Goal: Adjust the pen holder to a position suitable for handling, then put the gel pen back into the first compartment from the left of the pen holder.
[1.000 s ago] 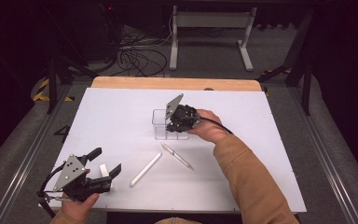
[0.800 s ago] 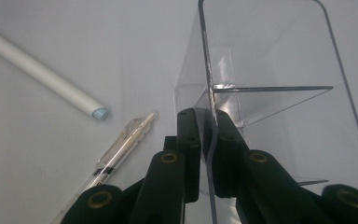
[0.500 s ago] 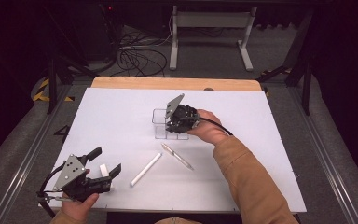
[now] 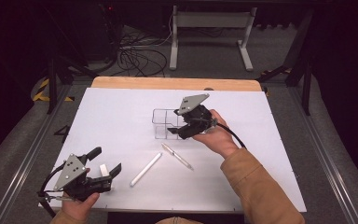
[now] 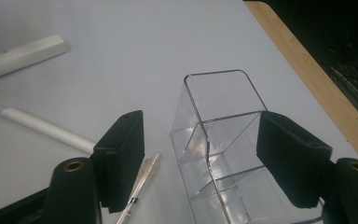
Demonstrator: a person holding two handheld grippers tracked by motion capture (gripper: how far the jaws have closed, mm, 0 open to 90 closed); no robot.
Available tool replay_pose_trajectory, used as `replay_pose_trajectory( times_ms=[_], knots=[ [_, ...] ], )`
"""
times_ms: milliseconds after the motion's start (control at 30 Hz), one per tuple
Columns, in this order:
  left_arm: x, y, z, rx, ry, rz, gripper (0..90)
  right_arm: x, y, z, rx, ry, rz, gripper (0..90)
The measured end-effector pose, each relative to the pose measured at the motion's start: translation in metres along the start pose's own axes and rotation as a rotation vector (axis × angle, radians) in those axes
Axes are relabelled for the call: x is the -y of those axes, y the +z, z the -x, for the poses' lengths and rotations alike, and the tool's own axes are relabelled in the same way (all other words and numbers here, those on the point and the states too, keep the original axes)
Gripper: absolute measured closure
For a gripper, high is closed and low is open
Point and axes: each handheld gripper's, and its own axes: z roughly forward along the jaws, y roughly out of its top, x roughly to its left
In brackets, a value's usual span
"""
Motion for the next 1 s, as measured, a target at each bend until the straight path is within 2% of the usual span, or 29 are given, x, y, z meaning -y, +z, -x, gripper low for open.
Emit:
replay_pose_trajectory(
  times_ms=[300, 633, 1000],
  knots=[
    [0.000, 0.000, 0.001, 0.007, 0.028, 0.013, 17.2, 0.006, -0.016, -0.016, 0.040, 0.036, 0.031, 24.4],
    [-0.001, -0.001, 0.001, 0.005, 0.027, 0.017, 17.9, 0.015, -0.026, -0.029, 0.060, 0.092, 0.070, 17.2],
    [-0.002, 0.000, 0.000, 0.024, 0.010, 0.005, 10.3, 0.024, -0.032, -0.033, 0.070, 0.134, 0.090, 13.3]
  ],
)
